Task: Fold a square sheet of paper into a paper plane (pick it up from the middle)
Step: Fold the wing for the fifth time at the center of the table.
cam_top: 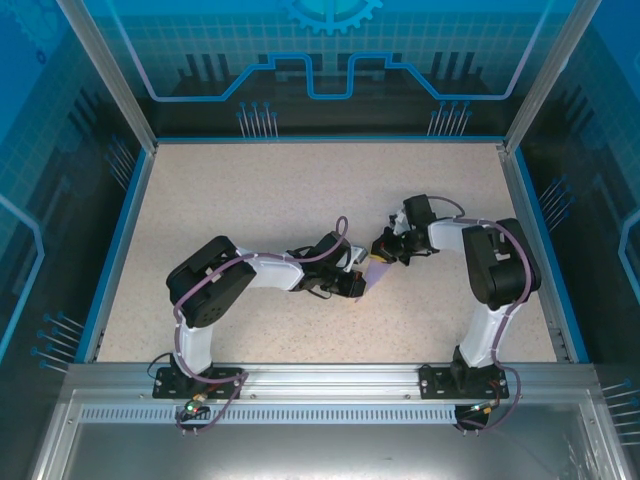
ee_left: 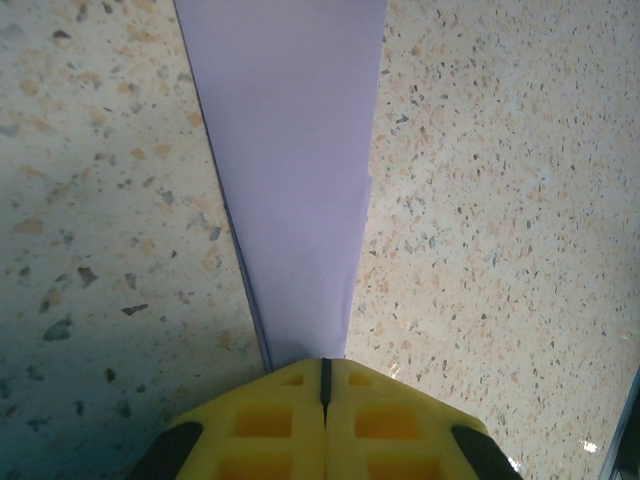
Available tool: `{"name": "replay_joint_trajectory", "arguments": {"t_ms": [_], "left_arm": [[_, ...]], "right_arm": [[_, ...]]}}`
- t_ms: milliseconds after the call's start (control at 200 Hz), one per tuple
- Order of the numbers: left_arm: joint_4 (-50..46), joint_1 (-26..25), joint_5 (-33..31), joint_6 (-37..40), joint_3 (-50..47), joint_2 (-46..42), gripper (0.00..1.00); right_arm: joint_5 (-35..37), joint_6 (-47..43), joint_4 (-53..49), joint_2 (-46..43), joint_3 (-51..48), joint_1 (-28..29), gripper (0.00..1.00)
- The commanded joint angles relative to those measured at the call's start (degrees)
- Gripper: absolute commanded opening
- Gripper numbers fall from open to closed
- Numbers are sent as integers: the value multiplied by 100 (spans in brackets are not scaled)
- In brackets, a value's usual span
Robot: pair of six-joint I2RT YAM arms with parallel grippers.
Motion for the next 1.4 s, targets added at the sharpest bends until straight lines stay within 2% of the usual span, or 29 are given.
{"name": "replay_joint_trajectory", "arguments": {"t_ms": [0,940,1165,1395], "left_arm": [[-1379,-40,-90,111,-462,320,5],[-1584,-40,-11,123,-372,305,5],[-1632,-39,1,79,-160,183,8],[-1710,-39,38,7,315,-194,17]], "right_arm": [[806,-131,355,220,266,-452,3],[81,488,921,1014,1119,-1139,3],[-52,342,761,481,979,-1113,5],[-15,-270,-143,-610,270,-943,13]]}}
